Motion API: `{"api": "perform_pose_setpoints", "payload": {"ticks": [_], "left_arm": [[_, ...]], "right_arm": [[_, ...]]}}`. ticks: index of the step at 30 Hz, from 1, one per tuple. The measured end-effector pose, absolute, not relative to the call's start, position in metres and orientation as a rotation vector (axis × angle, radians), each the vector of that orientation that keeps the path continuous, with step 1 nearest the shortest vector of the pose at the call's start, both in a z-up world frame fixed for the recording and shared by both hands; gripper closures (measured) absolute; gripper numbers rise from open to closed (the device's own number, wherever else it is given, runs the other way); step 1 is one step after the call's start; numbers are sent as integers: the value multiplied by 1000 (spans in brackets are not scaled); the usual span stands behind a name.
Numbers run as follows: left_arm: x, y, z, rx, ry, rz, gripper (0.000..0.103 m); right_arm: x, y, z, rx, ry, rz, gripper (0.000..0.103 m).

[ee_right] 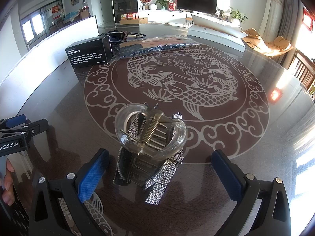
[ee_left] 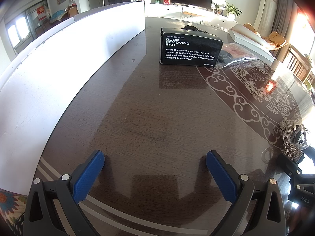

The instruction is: Organize objects

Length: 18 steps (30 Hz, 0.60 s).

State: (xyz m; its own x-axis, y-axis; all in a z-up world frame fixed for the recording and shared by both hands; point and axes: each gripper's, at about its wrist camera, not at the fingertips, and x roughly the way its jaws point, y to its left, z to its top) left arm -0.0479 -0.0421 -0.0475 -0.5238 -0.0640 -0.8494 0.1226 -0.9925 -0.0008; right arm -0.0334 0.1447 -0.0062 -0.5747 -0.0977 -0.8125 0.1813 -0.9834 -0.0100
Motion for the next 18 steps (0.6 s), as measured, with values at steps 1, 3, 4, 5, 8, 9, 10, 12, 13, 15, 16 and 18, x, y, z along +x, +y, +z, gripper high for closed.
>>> {"api": "perform_pose_setpoints", "payload": {"ticks": [1,3,4,5,8,9,10,12,13,15,16,18], "left_arm": [[-48,-42,-47,1474,92,-2651,0],[-48,-42,-47,1474,92,-2651,0],[-48,-42,-47,1474,92,-2651,0],[-47,-42,-47,1474,92,-2651,0],[-47,-42,-47,1473,92,-2651,0],[-47,-42,-47,1473,92,-2651,0],[-47,-42,-47,1473,92,-2651,0],[-47,-42,-47,1473,92,-2651,0],[-46,-42,-47,1473,92,-2651,0],[-46,-42,-47,1473,92,-2650,0],[-46,-42,-47,1473,92,-2651,0],[-46,-42,-47,1473,92,-2651,0]], "right_arm": [[-33,145,-6,1360,138,-2652,0],[-33,145,-6,1360,138,-2652,0],[-33,145,-6,1360,138,-2652,0],[-33,145,-6,1360,138,-2652,0],[-33,145,-6,1360,137,-2653,0],[-33,145,-6,1360,137,-2653,0],[-33,145,-6,1360,137,-2653,0],[-33,145,-6,1360,137,-2653,0],[-34,145,-6,1360,137,-2653,0],[-33,145,-6,1360,137,-2652,0],[-33,145,-6,1360,137,-2652,0],[-33,145,-6,1360,137,-2653,0]]}}
